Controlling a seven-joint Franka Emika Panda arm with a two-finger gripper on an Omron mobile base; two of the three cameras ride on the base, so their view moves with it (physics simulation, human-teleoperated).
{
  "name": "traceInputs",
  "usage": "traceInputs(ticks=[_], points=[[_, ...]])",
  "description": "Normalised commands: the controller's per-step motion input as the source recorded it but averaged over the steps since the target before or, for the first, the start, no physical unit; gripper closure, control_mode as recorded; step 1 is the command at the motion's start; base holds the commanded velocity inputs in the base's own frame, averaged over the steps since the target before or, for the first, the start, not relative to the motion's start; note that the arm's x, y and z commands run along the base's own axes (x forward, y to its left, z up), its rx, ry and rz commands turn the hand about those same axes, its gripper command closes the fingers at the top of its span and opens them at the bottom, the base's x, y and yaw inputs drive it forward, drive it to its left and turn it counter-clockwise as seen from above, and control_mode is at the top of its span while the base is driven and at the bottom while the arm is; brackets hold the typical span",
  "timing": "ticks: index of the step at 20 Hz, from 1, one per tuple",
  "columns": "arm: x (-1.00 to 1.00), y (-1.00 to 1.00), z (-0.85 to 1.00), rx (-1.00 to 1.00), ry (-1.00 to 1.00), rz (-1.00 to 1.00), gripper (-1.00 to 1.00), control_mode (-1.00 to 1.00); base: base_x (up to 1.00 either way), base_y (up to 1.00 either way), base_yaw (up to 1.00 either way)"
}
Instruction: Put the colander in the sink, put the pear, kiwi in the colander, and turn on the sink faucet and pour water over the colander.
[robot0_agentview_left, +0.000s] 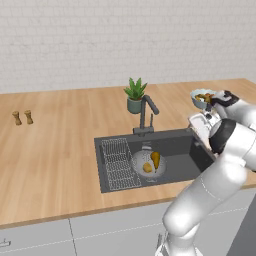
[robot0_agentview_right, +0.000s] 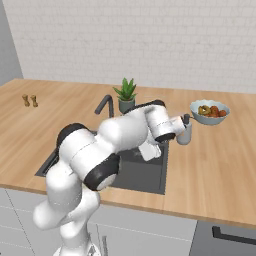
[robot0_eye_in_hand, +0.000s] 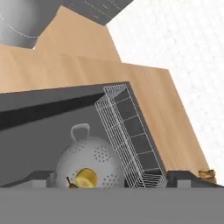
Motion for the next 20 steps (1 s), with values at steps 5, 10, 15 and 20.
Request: traceInputs(ticks=[5,10,15,20], points=[[-0.48,0.16,-0.19,0.35,-0.09,-0.7,-1.0,-1.0,0.0,0.0,0.0],[-0.03,0.28,-0.01,0.15,0.26,-0.65,-1.0,-1.0,0.0,0.0,0.0],[0.14,0.33,0.04,0.02,0.48,-0.49,-1.0,-1.0,0.0,0.0,0.0],[0.52,0.29,0.17,0.0,0.53,-0.26,-1.0,-1.0,0.0,0.0,0.0]])
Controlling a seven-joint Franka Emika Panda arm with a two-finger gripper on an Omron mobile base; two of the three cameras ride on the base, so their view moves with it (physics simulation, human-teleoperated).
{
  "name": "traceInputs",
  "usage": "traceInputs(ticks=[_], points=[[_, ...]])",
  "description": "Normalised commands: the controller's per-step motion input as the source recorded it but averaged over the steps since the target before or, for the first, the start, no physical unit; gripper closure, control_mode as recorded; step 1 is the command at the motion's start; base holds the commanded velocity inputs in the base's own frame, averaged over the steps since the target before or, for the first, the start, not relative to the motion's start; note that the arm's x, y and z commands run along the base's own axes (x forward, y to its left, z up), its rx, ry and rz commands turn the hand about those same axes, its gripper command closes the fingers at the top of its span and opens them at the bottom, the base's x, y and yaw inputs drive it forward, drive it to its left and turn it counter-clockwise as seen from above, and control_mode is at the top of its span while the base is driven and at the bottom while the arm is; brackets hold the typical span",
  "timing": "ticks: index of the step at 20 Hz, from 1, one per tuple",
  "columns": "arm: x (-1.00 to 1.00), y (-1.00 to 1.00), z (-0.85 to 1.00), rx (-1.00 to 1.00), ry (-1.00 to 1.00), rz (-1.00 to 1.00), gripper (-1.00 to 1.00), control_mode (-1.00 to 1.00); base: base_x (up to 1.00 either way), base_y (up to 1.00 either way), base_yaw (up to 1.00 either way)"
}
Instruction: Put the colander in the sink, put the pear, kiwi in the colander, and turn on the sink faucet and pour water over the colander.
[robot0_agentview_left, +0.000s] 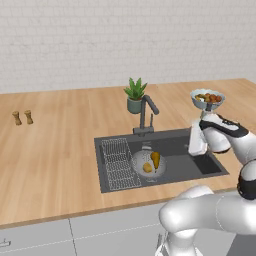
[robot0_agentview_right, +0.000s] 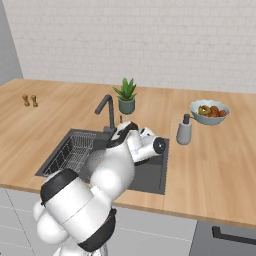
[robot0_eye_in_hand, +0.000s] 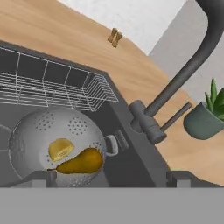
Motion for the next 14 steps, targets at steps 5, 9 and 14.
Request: traceInputs(ticks=[5,9,14], points=[[0.57,-0.37,0.0,0.31,0.38,-0.1,-1.0,-1.0,0.0,0.0,0.0],[0.38,-0.66,0.0,0.49,0.31,-0.05,-1.0,-1.0,0.0,0.0,0.0],[0.17,-0.1,0.0,0.36,0.03,-0.01,-1.0,-1.0,0.0,0.0,0.0]])
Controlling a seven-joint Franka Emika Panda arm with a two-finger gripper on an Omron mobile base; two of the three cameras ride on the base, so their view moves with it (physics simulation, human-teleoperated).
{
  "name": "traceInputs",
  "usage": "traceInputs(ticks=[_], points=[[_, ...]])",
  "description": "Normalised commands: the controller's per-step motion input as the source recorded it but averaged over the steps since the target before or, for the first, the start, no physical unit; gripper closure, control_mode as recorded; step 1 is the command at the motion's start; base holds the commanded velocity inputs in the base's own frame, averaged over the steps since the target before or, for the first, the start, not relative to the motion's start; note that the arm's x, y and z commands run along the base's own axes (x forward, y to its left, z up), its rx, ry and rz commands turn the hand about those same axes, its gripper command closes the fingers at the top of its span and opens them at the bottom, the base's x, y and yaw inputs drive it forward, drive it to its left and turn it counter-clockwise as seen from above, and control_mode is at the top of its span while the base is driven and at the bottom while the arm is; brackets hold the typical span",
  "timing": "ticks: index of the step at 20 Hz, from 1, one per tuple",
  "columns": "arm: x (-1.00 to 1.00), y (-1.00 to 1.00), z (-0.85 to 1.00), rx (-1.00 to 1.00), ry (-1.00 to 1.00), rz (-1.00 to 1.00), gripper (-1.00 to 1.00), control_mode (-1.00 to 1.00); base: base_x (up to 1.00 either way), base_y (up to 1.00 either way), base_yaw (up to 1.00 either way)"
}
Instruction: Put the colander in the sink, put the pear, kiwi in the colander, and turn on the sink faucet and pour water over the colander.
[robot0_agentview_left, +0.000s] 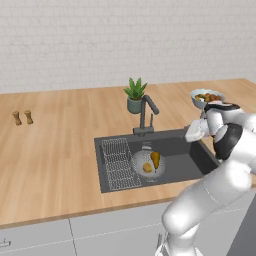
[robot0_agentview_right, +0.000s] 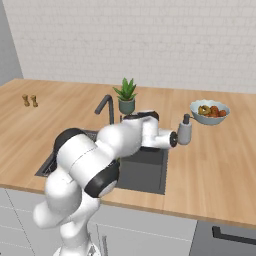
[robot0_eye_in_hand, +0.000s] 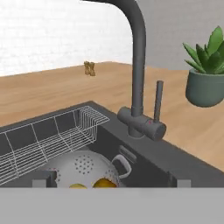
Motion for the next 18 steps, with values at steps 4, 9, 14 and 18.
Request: traceInputs(ticks=[4,9,14,18], points=[[0.13,0.06,0.0,0.29,-0.03,0.0,-1.0,-1.0,0.0,0.0,0.0],[0.12,0.38,0.0,0.19,0.0,-0.01,-1.0,-1.0,0.0,0.0,0.0],[0.09,0.69,0.0,0.02,-0.03,-0.08,-1.0,-1.0,0.0,0.0,0.0],[0.21,0.7,0.02,0.0,-0.15,-0.15,-1.0,-1.0,0.0,0.0,0.0]])
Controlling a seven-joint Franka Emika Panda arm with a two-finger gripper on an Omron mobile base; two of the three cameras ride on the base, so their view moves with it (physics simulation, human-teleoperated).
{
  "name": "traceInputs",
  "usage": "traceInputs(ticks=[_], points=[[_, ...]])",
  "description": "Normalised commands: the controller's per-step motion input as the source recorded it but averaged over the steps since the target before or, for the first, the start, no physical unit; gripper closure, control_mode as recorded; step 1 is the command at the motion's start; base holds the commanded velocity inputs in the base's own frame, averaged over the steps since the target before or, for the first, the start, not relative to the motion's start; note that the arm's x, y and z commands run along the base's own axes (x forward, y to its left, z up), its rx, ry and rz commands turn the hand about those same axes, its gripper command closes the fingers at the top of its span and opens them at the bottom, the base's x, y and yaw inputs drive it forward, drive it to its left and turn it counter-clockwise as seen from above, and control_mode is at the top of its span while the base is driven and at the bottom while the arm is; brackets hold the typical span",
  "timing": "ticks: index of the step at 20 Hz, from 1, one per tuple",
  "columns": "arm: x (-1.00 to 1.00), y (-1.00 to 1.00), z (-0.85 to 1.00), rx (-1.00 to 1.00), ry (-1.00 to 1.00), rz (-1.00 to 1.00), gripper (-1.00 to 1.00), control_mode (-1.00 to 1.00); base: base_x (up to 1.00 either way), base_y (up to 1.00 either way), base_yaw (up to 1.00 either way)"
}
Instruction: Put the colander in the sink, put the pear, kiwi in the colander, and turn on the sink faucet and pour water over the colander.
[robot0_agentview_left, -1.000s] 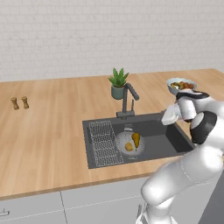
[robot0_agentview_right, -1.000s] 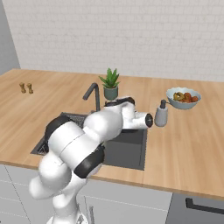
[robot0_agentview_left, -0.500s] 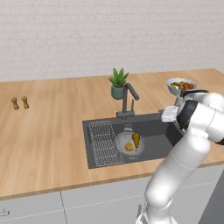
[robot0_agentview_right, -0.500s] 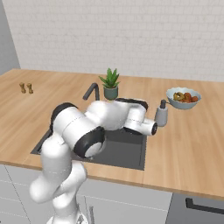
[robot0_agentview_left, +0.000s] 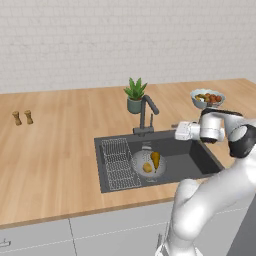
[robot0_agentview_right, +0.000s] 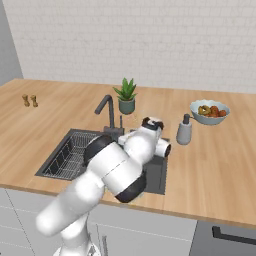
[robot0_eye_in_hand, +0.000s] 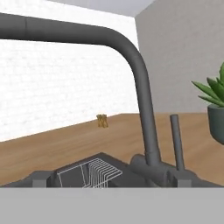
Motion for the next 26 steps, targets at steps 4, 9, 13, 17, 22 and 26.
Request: traceInputs(ticks=[4,9,13,17,22,26], points=[[0.32,0.7,0.05,0.0,-0.12,-0.17,-1.0,-1.0,0.0,0.0,0.0],[0.5,0.51,0.02,0.0,-0.08,-0.19,-1.0,-1.0,0.0,0.0,0.0],[0.57,0.25,0.01,0.0,-0.06,-0.18,-1.0,-1.0,0.0,0.0,0.0],[0.58,-0.09,-0.04,0.0,-0.02,-0.17,-1.0,-1.0,0.0,0.0,0.0],[0.52,-0.15,-0.14,0.01,-0.03,-0.19,-1.0,-1.0,0.0,0.0,0.0],[0.23,0.0,-0.33,0.0,-0.11,-0.2,-1.0,-1.0,0.0,0.0,0.0]])
